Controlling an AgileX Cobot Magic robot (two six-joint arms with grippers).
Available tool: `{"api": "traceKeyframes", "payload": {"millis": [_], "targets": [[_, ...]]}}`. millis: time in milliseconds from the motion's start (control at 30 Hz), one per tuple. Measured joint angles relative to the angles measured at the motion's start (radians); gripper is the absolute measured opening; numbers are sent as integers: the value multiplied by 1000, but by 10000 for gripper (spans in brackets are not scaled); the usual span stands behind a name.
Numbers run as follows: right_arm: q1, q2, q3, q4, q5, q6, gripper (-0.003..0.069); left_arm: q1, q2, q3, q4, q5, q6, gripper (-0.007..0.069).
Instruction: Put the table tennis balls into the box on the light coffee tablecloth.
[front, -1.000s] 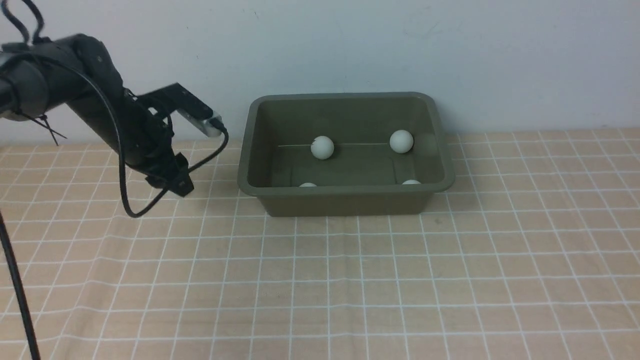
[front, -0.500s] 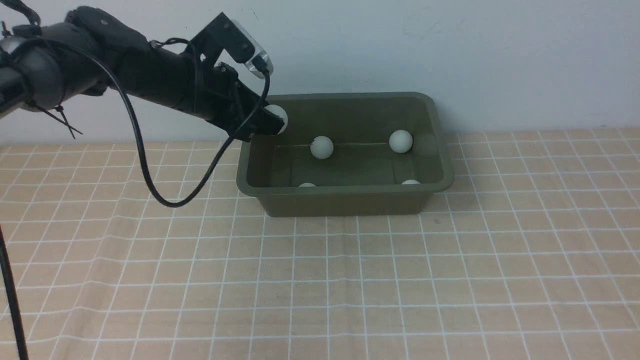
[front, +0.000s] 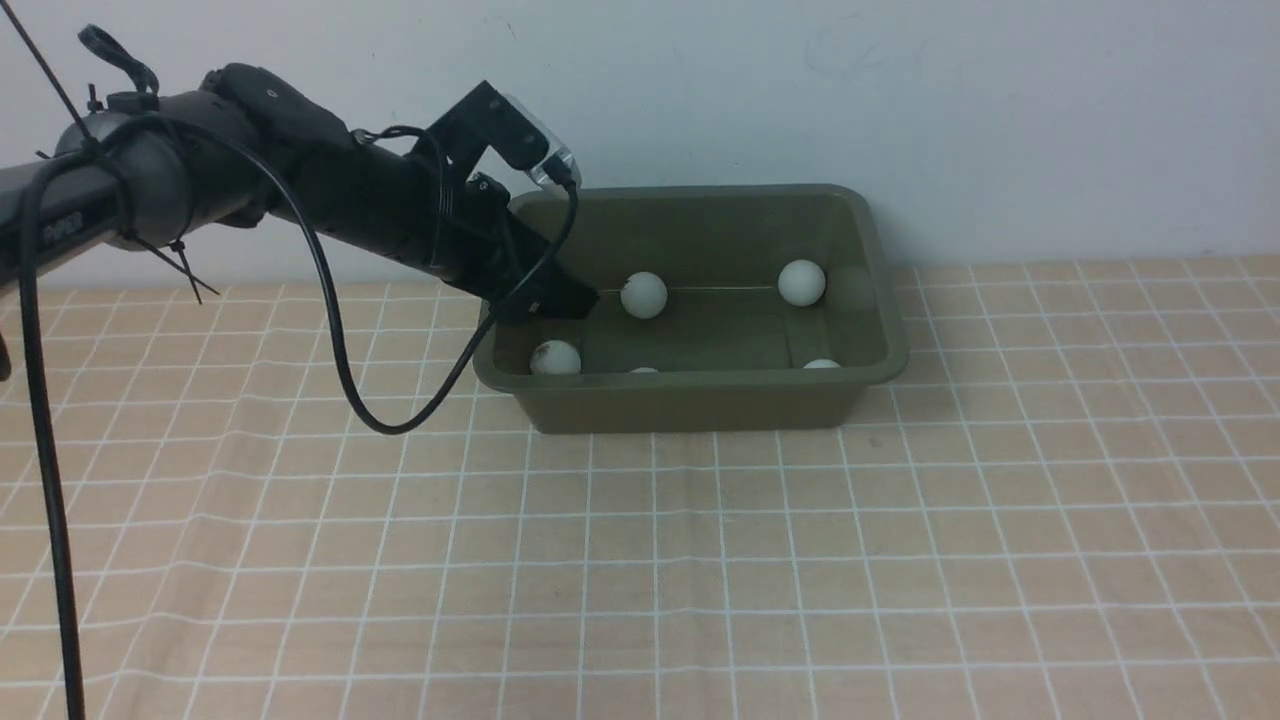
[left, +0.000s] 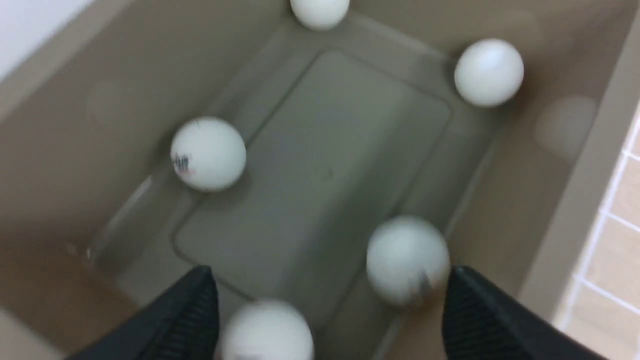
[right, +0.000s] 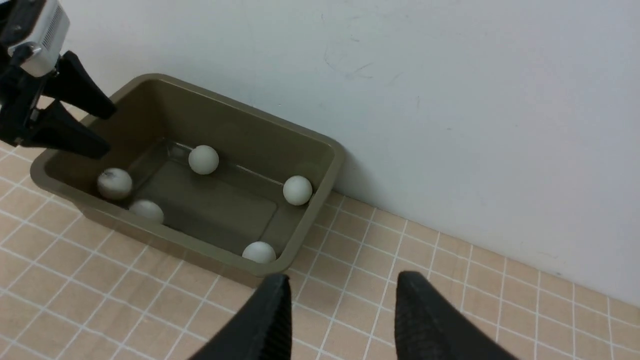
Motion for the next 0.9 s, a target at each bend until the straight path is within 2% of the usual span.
{"api": "traceKeyframes", "payload": {"millis": [100,300,500,600,733,900], "targets": [[0,-3,0,-13,-68,0,274,17,-73,0,83,2,-75,552],[0,-92,0,-56,-181,0,274,67,-270,0,120,2,-128,552],[0,-252,18,-50,-83,-6,274,104,-392,0,121,0,-129,552],[0,-431,183,-14,-104,-73,274,113,-442,0,121,-1,-129,552],[0,-597,424,-2,-287,-76,274,113,-457,0,119,-1,-129,552],[0,-704,731,-63,-674,-56,274,114,-456,0,120,5,-129,552]]}}
